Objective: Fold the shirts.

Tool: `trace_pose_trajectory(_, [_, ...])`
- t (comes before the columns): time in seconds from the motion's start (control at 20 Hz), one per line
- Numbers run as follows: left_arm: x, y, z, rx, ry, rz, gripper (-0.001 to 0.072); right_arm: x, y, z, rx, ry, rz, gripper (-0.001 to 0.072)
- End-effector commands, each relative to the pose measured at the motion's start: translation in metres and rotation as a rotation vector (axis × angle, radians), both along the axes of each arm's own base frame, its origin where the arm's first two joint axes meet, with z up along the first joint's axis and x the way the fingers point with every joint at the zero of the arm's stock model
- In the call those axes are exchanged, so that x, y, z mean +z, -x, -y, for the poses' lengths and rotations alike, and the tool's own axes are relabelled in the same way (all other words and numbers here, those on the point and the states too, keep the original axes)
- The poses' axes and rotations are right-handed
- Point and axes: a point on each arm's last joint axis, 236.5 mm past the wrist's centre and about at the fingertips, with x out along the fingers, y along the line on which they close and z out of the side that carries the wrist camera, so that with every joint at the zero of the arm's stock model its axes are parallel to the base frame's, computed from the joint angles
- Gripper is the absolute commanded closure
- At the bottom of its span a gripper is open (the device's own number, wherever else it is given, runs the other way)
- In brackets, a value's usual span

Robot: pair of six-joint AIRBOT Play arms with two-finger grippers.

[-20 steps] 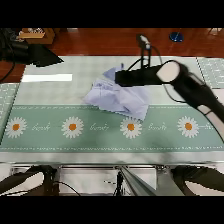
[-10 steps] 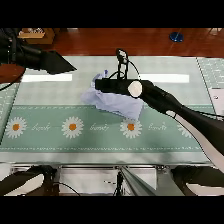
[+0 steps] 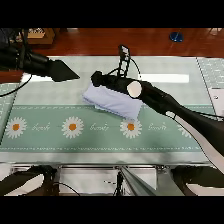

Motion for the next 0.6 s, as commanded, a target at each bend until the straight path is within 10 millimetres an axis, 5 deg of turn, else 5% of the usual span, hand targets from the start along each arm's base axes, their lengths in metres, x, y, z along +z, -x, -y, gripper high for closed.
trace_pose_trajectory(0.0, [-0.02,0.005,-0.001,-0.006,-0.007,-0.046,0.0687,0.025,0.0,0.026,0.026,0.056,0.045,0.0121])
trace_pose_trajectory(0.15, [-0.039,0.006,-0.01,-0.007,-0.056,-0.059,0.0686,0.034,0.004,0.105,0.043,0.257,0.02,0.0121])
trace_pose_trajectory(0.25, [-0.054,0.004,-0.025,0.011,-0.131,-0.064,0.0686,0.014,0.022,0.195,0.029,0.517,-0.101,0.0128])
trace_pose_trajectory(0.35, [-0.067,0.0,-0.044,0.035,-0.211,-0.062,0.0683,-0.006,0.053,0.306,-0.039,0.838,-0.294,0.0308])
trace_pose_trajectory(0.4, [-0.072,-0.002,-0.053,0.047,-0.246,-0.061,0.0678,-0.011,0.068,0.353,-0.086,0.958,-0.389,0.031])
trace_pose_trajectory(0.45, [-0.076,-0.004,-0.062,0.06,-0.275,-0.063,0.0638,-0.019,0.082,0.386,-0.116,1.019,-0.476,0.0305])
trace_pose_trajectory(0.55, [-0.085,-0.008,-0.082,0.095,-0.338,-0.072,0.0523,-0.048,0.099,0.398,-0.135,0.907,-0.59,0.0222])
